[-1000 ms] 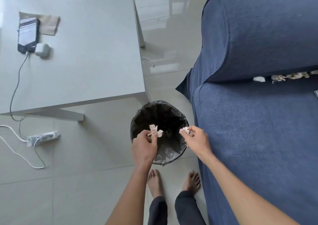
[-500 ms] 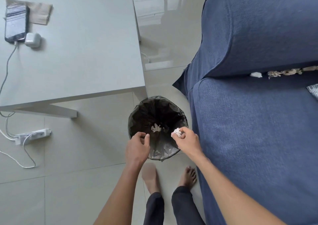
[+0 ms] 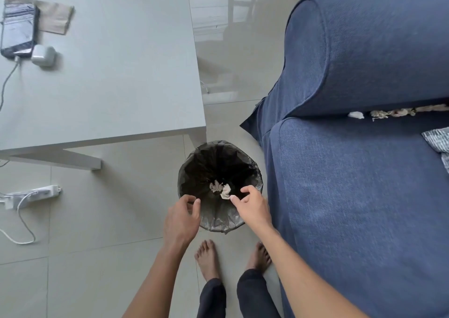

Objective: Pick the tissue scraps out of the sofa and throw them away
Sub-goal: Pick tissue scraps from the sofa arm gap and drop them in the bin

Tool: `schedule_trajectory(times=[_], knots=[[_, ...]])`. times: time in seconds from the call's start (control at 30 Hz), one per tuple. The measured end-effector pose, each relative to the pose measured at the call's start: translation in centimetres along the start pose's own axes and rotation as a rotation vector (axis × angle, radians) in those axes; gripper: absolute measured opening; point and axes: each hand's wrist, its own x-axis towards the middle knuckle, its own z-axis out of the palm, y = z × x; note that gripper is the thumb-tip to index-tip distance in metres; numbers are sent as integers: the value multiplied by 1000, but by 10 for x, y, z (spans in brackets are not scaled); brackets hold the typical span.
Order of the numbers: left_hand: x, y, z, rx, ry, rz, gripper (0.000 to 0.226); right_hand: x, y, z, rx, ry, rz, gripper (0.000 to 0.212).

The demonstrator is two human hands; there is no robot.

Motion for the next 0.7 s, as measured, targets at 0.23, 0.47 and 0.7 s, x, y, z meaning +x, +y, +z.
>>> schedule_trajectory(times=[0.23, 0.47, 0.7], knots=[[-1, 8, -6, 50, -43, 31, 27, -2, -1, -33, 18, 117, -75, 23], [6, 76, 3, 106, -75, 171, 26, 13, 12, -115, 123, 349, -144, 13], [7, 199, 59, -22, -61, 259, 20, 59, 58, -220, 277, 669, -38, 8]])
